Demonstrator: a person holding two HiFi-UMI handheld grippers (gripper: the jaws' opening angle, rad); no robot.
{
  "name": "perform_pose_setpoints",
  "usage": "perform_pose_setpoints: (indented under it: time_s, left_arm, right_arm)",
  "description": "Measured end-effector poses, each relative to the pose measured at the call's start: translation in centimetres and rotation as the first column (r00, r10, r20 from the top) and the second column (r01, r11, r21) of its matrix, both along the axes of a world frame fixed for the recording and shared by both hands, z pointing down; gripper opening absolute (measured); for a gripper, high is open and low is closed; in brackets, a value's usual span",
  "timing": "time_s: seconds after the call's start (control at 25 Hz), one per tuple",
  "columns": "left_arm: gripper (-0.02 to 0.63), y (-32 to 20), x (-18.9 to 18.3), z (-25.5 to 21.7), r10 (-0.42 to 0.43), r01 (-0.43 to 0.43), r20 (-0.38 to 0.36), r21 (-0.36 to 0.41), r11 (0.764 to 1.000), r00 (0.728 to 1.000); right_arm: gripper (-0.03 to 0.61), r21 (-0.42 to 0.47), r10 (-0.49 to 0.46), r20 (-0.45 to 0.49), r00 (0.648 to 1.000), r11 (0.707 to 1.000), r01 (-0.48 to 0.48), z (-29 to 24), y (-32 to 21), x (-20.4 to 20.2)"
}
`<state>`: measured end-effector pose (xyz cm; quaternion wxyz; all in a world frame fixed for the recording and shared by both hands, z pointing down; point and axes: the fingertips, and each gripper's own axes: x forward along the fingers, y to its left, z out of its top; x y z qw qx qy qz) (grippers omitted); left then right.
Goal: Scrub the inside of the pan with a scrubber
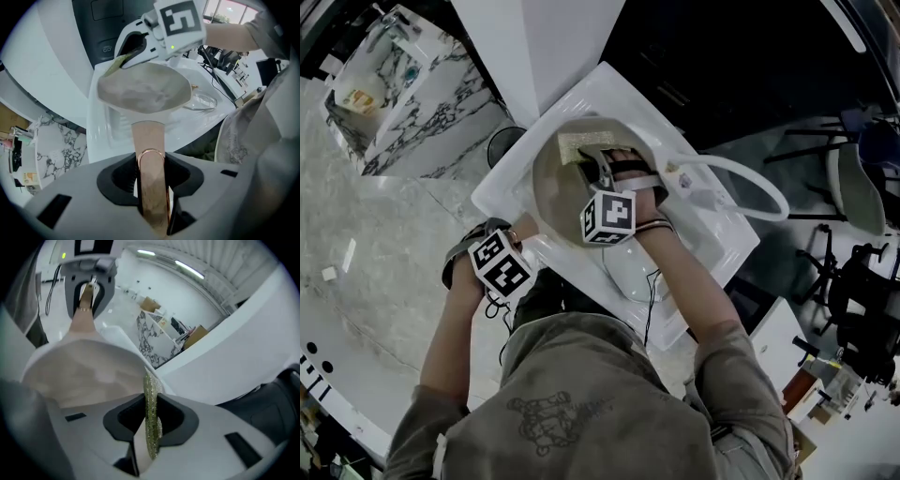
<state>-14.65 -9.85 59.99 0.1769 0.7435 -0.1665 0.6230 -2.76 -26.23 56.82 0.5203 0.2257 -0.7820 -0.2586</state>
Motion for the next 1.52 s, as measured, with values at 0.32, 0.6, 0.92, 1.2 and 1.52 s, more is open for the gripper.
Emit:
perform_pose_setpoints:
  time_s: [0.32, 0.6, 0.92, 1.2, 1.52]
  left_arm:
    - [0.158, 0.0, -0.1, 0.0, -0.005, 0.005, -0.009, -0.005, 1.000, 1.000]
    - [0.158, 0.0, -0.2, 0.2, -0.002, 0.002, -0.006, -0.011, 1.000, 1.000]
    - [0.156, 0.1, -0.5, 0.1, -0.017, 0.017, -0.006, -0.022, 1.000, 1.000]
    - [0.156, 0.0, -0.3, 0.2, -0.023, 0.023, -0.004, -0.013, 1.000, 1.000]
    - [0.155, 0.0, 0.0, 0.2, -0.046, 0.046, -0.009, -0.013, 0.999, 0.999]
  right_arm:
    - [0.075, 0.078, -0.024, -0.258, 0.966, 0.996, 0.046, 5.8, -2.1, 3.0]
    - [0.075, -0.087, 0.023, -0.302, 0.953, 0.995, -0.052, 8.6, -0.5, 6.5]
    - [0.075, -0.365, 0.135, -0.274, 0.952, 0.901, -0.233, 10.3, 4.2, 9.9]
    - [0.075, -0.653, 0.341, -0.105, 0.934, 0.685, -0.324, 9.2, 9.0, 9.2]
    - [0.075, -0.829, 0.448, -0.001, 0.894, 0.500, -0.252, 7.6, 13.0, 6.9]
